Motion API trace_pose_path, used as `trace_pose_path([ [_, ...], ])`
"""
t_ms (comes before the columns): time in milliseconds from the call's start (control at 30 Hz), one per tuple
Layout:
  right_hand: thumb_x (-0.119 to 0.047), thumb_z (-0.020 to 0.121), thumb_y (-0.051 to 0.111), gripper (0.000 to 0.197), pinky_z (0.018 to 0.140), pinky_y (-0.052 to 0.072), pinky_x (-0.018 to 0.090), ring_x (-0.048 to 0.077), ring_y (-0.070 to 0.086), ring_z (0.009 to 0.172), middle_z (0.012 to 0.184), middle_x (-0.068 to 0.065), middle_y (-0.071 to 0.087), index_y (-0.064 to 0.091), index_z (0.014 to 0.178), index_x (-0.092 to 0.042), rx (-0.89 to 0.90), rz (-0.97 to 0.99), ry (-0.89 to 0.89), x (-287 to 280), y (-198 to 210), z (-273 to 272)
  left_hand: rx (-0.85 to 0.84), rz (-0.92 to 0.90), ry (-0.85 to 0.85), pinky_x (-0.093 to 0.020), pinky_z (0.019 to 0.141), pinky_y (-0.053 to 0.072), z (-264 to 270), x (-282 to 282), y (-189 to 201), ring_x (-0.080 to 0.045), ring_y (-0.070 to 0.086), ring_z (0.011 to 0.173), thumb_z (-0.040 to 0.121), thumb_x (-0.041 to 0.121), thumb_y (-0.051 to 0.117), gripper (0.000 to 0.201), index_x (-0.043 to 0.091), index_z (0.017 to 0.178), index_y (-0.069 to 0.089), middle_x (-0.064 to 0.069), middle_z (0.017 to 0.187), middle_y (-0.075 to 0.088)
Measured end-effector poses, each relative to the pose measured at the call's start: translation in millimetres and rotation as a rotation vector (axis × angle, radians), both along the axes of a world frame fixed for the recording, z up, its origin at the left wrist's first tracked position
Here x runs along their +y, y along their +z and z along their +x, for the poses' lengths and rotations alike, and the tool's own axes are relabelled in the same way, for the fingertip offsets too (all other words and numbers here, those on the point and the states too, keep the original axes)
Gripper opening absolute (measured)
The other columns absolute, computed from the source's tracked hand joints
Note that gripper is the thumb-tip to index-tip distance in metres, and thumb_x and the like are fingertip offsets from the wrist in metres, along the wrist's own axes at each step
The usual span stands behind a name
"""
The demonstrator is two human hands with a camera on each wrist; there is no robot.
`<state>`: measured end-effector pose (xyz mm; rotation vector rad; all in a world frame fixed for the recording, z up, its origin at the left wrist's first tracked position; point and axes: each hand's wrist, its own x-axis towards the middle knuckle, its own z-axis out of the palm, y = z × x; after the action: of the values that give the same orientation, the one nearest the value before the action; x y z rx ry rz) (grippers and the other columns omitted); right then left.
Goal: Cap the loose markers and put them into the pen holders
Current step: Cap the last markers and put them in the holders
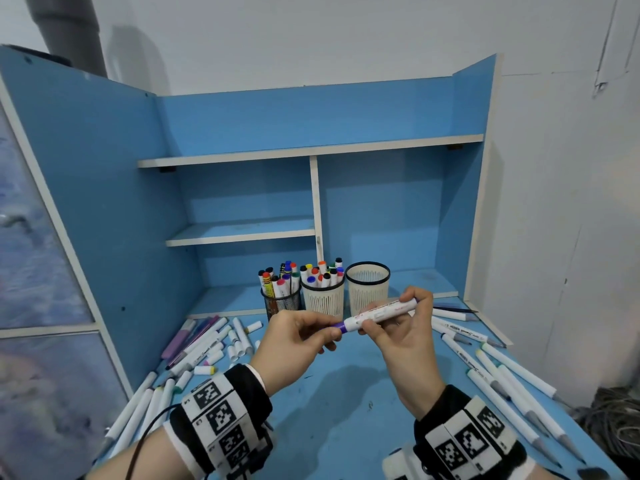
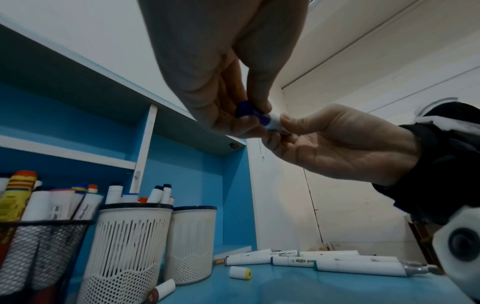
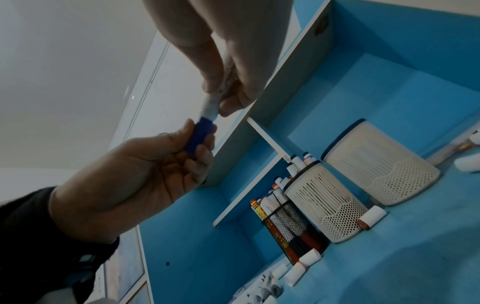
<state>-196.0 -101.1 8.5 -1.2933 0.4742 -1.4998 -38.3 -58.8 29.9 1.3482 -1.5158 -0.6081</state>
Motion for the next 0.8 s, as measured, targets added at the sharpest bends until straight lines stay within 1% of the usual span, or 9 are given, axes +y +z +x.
trace_pose_path([
  [100,0.027,0.079,0.050,0.056,0.072,0.053,0.025,0.021,0.063,0.078,0.087,0.016,0.059,0.032,0.099,-0.022,0.027,-0.012,0.020,0,-3,3,0.021,0.044,-0.050,-0.019,0.059,0.049,4,2,-1,-0.009,0.064,0.061,0.089,0.001,0.059,0.018,0.013,0.090,0.072,-0.003,0.071,0.071],
  [267,0.027,0.079,0.051,0.055,0.072,0.054,0.025,0.024,0.062,0.080,0.086,0.021,0.056,0.034,0.097,-0.023,0.090,-0.025,0.076,-5,-1,9,-0.024,0.099,-0.065,-0.020,0.064,0.052,15,6,2,-0.010,0.067,0.067,0.090,0.005,0.059,0.017,0.019,0.088,0.070,0.000,0.076,0.073],
  [367,0.023,0.076,0.059,0.057,0.072,0.055,0.028,0.026,0.064,0.078,0.088,0.028,0.057,0.036,0.095,-0.026,0.187,-0.100,0.035,-11,6,20,-0.188,0.077,-0.008,-0.015,0.068,0.050,30,7,6,0.002,0.063,0.068,0.089,0.015,0.063,0.014,0.021,0.098,0.070,0.009,0.078,0.070],
  [433,0.018,0.075,0.065,0.057,0.073,0.055,0.026,0.018,0.066,0.077,0.087,0.019,0.060,0.039,0.095,-0.029,0.250,-0.162,-0.019,-16,12,27,-0.343,0.026,0.056,-0.009,0.067,0.046,45,10,8,0.005,0.061,0.073,0.088,0.016,0.064,0.020,0.023,0.106,0.068,0.014,0.083,0.067],
  [533,0.012,0.077,0.067,0.059,0.077,0.054,0.023,0.010,0.067,0.080,0.088,0.001,0.064,0.041,0.097,-0.036,0.331,-0.242,-0.064,-31,24,36,-0.544,-0.003,0.137,-0.008,0.072,0.046,78,17,5,-0.007,0.060,0.089,0.087,0.012,0.063,0.025,0.020,0.111,0.067,0.007,0.100,0.063],
  [633,0.007,0.080,0.066,0.060,0.075,0.052,0.020,0.003,0.066,0.080,0.088,-0.004,0.063,0.040,0.098,-0.044,0.443,-0.305,-0.095,-50,33,46,-0.646,0.119,0.256,-0.020,0.079,0.049,119,24,-8,-0.014,0.059,0.090,0.087,0.014,0.063,0.023,0.018,0.109,0.067,0.001,0.109,0.061],
  [667,0.006,0.081,0.065,0.062,0.075,0.053,0.022,0.005,0.066,0.080,0.087,-0.004,0.062,0.039,0.098,-0.048,0.479,-0.333,-0.118,-56,35,50,-0.661,0.177,0.309,-0.023,0.080,0.048,132,27,-14,-0.015,0.059,0.089,0.087,0.015,0.063,0.023,0.017,0.109,0.067,-0.002,0.111,0.061],
  [733,0.004,0.083,0.063,0.062,0.074,0.054,0.027,0.015,0.065,0.081,0.090,0.000,0.061,0.038,0.100,-0.050,0.555,-0.392,-0.174,-66,37,57,-0.690,0.310,0.406,-0.021,0.079,0.043,155,35,-25,-0.017,0.058,0.090,0.086,0.018,0.064,0.025,0.015,0.110,0.067,-0.006,0.111,0.064],
  [800,0.003,0.085,0.059,0.054,0.068,0.051,0.024,0.019,0.063,0.079,0.092,0.006,0.060,0.039,0.107,-0.042,0.620,-0.417,-0.205,-76,38,63,-0.710,0.456,0.463,-0.020,0.078,0.040,173,44,-37,-0.021,0.060,0.099,0.085,0.023,0.064,0.030,0.015,0.114,0.065,-0.008,0.113,0.065],
])
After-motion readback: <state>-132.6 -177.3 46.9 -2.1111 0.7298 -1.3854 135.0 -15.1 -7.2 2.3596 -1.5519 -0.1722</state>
